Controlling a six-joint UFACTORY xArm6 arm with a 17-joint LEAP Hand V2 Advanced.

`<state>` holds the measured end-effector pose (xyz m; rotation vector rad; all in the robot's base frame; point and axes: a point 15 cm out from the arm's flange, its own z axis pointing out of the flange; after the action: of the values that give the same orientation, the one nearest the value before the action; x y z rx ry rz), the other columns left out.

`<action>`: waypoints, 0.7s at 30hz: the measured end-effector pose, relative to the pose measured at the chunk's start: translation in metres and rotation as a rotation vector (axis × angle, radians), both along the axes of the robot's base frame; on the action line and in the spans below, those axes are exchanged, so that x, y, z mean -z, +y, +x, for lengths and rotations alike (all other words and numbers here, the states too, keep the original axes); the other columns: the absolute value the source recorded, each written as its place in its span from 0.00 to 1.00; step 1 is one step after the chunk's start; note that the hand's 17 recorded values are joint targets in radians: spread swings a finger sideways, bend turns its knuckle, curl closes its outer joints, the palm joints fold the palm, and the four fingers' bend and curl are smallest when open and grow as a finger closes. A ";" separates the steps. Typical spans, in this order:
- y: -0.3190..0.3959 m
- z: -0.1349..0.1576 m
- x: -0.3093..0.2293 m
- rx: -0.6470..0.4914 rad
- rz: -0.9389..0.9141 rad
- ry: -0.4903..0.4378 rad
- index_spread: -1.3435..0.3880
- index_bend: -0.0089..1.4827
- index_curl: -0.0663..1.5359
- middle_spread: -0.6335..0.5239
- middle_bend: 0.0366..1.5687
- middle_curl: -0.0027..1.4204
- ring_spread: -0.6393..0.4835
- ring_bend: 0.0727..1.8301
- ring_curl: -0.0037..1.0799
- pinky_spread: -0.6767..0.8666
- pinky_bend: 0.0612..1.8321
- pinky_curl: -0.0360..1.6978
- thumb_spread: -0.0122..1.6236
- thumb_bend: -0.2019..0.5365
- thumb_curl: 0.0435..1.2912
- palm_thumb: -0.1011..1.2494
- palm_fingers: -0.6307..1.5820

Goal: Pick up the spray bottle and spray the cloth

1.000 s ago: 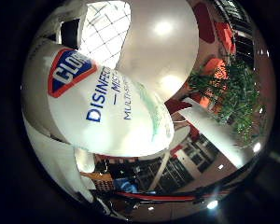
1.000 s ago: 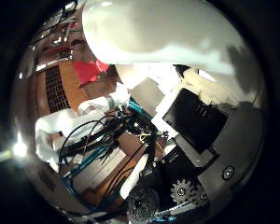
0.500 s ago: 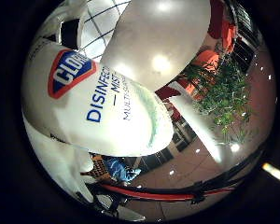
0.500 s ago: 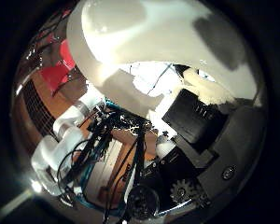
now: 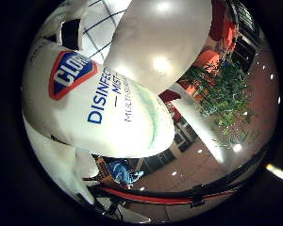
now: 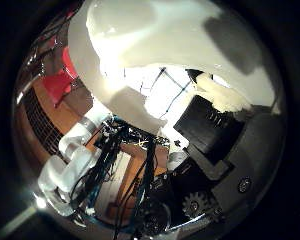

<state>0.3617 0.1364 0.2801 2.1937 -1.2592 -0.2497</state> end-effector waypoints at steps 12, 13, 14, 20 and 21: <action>0.065 -0.010 -0.092 0.026 0.394 -0.039 0.65 0.78 0.55 0.43 0.88 0.53 0.39 0.75 0.70 0.32 0.57 0.80 0.57 0.25 0.64 0.77 0.79; 0.073 -0.014 -0.104 0.022 0.446 -0.044 0.64 0.78 0.55 0.43 0.88 0.53 0.39 0.75 0.70 0.32 0.57 0.80 0.57 0.25 0.64 0.77 0.79; 0.080 -0.018 -0.112 0.019 0.489 -0.046 0.64 0.78 0.55 0.43 0.88 0.53 0.39 0.75 0.70 0.32 0.57 0.80 0.57 0.25 0.64 0.78 0.79; 0.141 -0.050 -0.157 0.021 0.785 0.027 0.64 0.77 0.55 0.43 0.88 0.53 0.39 0.75 0.70 0.32 0.57 0.80 0.56 0.25 0.64 0.78 0.79; 0.151 -0.055 -0.166 0.016 0.837 0.040 0.64 0.77 0.55 0.43 0.88 0.53 0.39 0.75 0.70 0.32 0.57 0.80 0.55 0.25 0.64 0.78 0.79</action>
<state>0.3064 0.2870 0.4466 2.8288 -1.2875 -0.9669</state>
